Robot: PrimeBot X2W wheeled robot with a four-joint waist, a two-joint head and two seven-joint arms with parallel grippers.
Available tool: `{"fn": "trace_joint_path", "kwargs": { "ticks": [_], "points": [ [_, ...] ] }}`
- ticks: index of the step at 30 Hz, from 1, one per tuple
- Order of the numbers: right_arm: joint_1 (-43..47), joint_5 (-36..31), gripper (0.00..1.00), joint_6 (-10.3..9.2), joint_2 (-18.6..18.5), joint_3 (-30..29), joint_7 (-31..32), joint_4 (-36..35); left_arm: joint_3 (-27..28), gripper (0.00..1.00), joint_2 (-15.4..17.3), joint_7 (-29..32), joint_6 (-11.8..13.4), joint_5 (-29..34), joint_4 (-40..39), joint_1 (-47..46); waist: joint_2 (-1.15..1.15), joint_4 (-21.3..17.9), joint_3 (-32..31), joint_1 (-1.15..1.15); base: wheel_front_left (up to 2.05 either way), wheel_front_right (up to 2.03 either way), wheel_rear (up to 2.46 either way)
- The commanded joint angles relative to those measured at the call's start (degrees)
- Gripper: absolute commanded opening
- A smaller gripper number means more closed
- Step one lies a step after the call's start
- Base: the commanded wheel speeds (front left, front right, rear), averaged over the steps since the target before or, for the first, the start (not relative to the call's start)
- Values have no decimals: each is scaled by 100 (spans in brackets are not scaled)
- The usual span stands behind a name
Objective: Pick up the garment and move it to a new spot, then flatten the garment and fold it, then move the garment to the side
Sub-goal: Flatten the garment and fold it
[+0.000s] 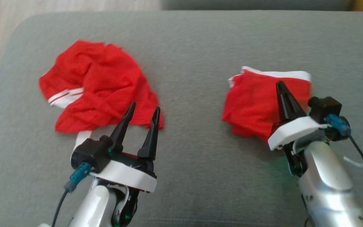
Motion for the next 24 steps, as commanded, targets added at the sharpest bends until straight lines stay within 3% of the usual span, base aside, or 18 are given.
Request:
{"fn": "trace_joint_path", "kwargs": {
  "ticks": [1,6,12,17,24],
  "points": [
    [-306,-147,0,-5,20,27,-82,197,129,100,14,-45,24,-61,-177,-277,0,354,261,0,0,0,0],
    [-657,-489,0,-5,20,-103,-139,1196,110,100,14,-45,52,-114,-169,-322,0,561,389,0,0,0,0],
    [-883,-627,0,-5,20,-233,-160,2111,148,100,14,-45,80,-144,-146,-303,0,548,399,0,0,0,0],
    [-979,-492,0,-5,20,-172,-177,2161,166,100,14,-45,99,-168,-137,-304,0,395,328,0,0,0,0],
    [-643,18,0,-5,20,252,-180,1168,243,100,14,-45,74,-143,-118,-232,0,-54,20,0,0,0,0]
  ]
}}
